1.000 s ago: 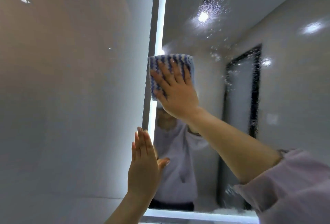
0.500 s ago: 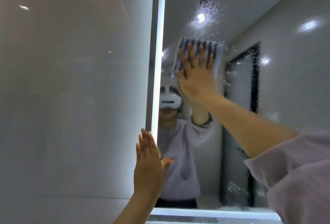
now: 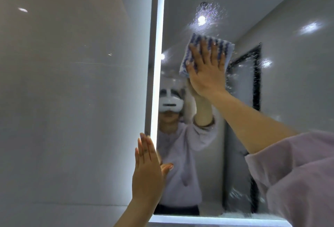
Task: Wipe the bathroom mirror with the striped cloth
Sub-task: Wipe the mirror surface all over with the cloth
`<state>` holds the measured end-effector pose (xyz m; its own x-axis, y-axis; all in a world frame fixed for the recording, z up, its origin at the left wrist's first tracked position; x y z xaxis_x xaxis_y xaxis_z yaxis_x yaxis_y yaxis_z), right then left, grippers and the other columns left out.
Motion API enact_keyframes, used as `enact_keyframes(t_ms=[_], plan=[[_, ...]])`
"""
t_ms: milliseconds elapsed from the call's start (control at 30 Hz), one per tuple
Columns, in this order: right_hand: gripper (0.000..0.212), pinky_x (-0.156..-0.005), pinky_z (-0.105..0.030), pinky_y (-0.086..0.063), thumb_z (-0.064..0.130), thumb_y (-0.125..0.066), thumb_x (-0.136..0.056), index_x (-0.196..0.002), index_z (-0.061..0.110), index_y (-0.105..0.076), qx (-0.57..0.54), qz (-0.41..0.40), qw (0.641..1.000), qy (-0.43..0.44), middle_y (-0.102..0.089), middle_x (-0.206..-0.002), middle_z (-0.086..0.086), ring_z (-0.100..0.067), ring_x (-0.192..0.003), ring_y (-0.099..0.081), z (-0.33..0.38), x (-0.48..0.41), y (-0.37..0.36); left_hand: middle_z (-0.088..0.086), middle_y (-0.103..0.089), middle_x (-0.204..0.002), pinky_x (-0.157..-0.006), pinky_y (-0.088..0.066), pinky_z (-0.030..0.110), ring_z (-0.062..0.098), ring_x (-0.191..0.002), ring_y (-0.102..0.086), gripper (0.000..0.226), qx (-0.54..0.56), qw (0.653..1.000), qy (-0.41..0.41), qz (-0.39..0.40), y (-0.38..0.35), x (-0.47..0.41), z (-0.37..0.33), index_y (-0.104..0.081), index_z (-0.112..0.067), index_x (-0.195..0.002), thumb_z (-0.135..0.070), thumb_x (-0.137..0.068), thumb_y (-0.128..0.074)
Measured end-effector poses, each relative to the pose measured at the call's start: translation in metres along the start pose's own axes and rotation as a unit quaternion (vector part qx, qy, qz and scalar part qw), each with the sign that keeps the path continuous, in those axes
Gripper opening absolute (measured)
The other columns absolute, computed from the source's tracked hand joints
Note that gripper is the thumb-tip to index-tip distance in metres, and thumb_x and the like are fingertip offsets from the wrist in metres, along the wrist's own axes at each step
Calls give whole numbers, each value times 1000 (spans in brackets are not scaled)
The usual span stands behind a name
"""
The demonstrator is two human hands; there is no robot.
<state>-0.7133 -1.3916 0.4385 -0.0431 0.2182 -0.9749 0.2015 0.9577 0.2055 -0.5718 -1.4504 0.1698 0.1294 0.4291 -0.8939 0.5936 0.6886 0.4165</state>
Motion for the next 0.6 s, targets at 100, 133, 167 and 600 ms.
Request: enact_keyframes(t_ms=[100, 133, 167, 600], plan=[[63, -116, -55, 9, 50, -18, -99, -154, 25, -2, -9, -6, 996, -84, 7, -161, -7, -30, -147, 13, 5, -5, -1, 18, -1, -154, -103, -34, 41, 40, -133, -32, 108, -3, 1000, 0, -5, 0, -1, 0, -5, 4, -146, -69, -74, -40], [64, -116, -57, 8, 50, -18, -98, -154, 23, -2, 16, -17, 998, -59, 5, -161, -9, -33, -147, 11, 18, -3, 0, 18, -2, -154, -103, -33, 41, 39, -133, -32, 108, -5, 1000, -1, -6, -1, -1, 0, -5, 3, -146, -71, -75, -39], [63, -115, -59, 9, 48, -18, -98, -154, 22, -4, 35, -18, 999, -8, 3, -161, -9, -36, -147, 8, 35, -1, -1, 18, -2, -154, -102, -33, 42, 40, -133, -33, 107, -9, 1000, -3, -8, 0, -1, 0, -6, 4, -146, -72, -76, -37], [63, -117, -50, 13, 50, -19, -99, -153, 27, 4, 9, -5, 999, -38, 6, -162, 3, -22, -148, 11, -11, -23, 14, 21, -6, -153, -103, -35, 47, 45, -131, -34, 98, -42, 998, -11, 40, -8, 0, 2, -14, 8, -143, -65, -78, -27]])
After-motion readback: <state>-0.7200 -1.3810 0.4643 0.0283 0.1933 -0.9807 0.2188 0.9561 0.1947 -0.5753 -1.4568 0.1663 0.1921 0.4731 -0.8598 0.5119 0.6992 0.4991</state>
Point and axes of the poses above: each hand's wrist, its own x-axis away from the middle knuckle, its own y-axis out of the back of the hand, z = x × y, the point moved 9 cm from there along -x, towards the middle knuckle
